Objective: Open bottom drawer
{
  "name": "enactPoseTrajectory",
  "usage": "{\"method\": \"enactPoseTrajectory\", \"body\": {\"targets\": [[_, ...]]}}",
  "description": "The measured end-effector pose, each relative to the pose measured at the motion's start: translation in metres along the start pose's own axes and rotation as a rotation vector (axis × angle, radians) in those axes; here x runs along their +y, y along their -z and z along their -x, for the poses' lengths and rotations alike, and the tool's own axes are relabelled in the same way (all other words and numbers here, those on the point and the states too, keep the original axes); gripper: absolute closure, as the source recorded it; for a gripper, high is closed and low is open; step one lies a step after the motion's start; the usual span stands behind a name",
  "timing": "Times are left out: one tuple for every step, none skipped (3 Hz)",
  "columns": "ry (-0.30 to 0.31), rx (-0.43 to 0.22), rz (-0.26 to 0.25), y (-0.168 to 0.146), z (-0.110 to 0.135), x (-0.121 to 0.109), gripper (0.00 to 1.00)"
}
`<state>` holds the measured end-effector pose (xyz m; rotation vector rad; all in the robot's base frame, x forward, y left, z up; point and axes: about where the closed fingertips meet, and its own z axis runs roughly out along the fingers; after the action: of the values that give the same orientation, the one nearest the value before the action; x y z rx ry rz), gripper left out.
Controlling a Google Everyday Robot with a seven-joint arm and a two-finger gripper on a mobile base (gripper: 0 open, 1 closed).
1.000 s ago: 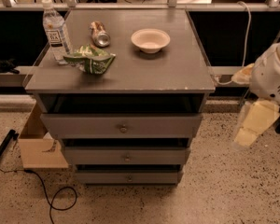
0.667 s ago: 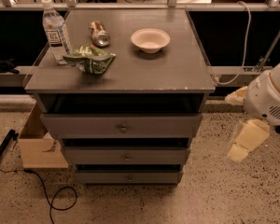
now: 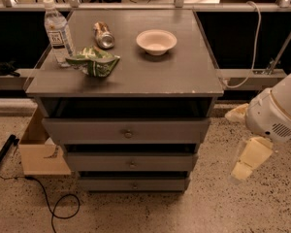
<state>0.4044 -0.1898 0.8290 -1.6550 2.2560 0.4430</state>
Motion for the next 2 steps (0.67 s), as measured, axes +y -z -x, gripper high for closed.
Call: {"method": "enactPoseTrajectory", "body": {"targets": [[-0.016,-0.021,-0.01,-0.011,0.0,-0.005,0.0],[-0.077,-0.097,0.001,-0.045,-0.008,0.0,0.0]]}}
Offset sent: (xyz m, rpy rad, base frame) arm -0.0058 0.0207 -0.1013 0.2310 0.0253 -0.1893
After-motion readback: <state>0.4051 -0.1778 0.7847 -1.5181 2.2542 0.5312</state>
